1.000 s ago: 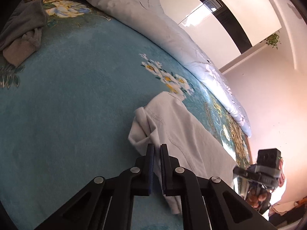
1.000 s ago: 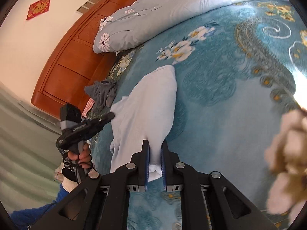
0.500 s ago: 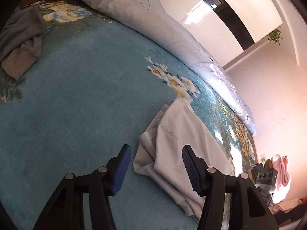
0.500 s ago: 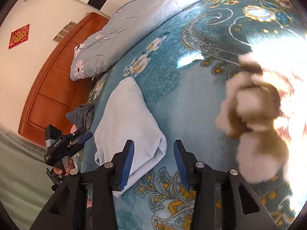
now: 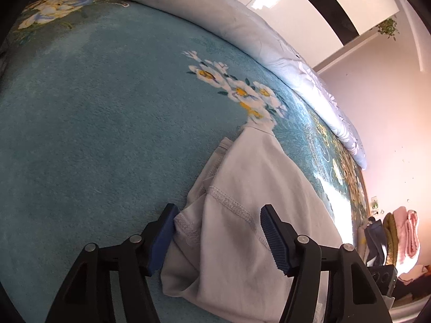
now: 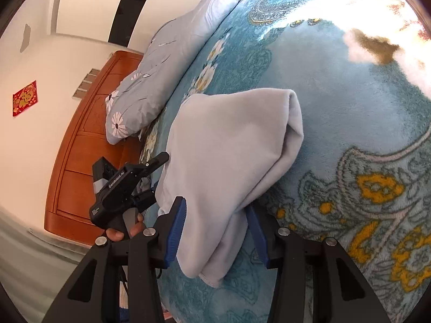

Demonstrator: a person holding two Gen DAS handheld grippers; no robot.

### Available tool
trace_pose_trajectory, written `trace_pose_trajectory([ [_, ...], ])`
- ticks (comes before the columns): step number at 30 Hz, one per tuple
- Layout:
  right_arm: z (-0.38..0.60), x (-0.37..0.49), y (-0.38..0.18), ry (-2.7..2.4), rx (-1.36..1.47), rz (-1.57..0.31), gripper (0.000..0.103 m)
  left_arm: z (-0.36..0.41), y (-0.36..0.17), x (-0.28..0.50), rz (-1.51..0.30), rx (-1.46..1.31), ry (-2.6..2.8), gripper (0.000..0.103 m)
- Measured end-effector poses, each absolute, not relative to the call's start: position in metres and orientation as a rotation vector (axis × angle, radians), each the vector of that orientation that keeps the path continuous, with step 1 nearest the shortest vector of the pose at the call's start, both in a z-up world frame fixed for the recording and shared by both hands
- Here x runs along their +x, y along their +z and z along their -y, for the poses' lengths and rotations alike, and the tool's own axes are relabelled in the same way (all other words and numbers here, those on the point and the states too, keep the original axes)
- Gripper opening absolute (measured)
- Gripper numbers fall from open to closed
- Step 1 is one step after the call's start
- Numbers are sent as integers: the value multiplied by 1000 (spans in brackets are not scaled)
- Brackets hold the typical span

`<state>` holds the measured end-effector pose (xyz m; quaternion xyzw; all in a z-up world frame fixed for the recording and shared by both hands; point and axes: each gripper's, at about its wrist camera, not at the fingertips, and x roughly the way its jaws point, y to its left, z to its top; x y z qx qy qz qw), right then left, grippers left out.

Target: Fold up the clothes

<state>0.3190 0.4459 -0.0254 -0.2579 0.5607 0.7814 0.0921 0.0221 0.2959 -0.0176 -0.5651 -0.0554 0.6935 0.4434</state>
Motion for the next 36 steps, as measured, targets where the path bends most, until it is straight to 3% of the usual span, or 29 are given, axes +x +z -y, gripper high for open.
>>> trace_pose_trajectory([
  [2, -449, 320, -27, 2320, -762, -1676, 31, -295, -20, 24, 148, -1415, 1731, 29],
  [3, -452, 320, -28, 2321, -764, -1686, 18, -295, -21, 26, 161, -1421, 1724, 22],
  [7, -469, 326, -28, 2323, -769, -1746, 8, -284, -7, 45, 198, -1373, 1772, 15],
  [11, -489, 325, 11, 2487, -901, -1549, 8, -250, 14, 80, 330, -1314, 1764, 14],
  [17, -512, 344, 17, 2499, -1043, -1438, 8, -216, -9, 127, 318, -1355, 1749, 15],
  [22, -516, 367, 5, 2458, -990, -1448, 11, -203, -12, 118, 375, -1380, 1740, 24],
  [23, -515, 372, 6, 2465, -963, -1446, 11, -202, -7, 116, 357, -1362, 1762, 29],
  [24, -515, 376, 8, 2472, -935, -1443, 15, -202, -3, 115, 335, -1343, 1783, 41],
  [25, -515, 378, 8, 2470, -912, -1447, 34, -204, 0, 112, 319, -1336, 1784, 49],
  [26, -514, 377, 5, 2465, -908, -1454, 45, -208, 1, 109, 313, -1335, 1766, 60],
  [27, -514, 374, 3, 2458, -910, -1461, 56, -212, 2, 107, 307, -1336, 1746, 64],
  [36, -497, 333, -13, 2448, -955, -1472, 56, -255, -18, 103, 229, -1380, 1637, 67],
])
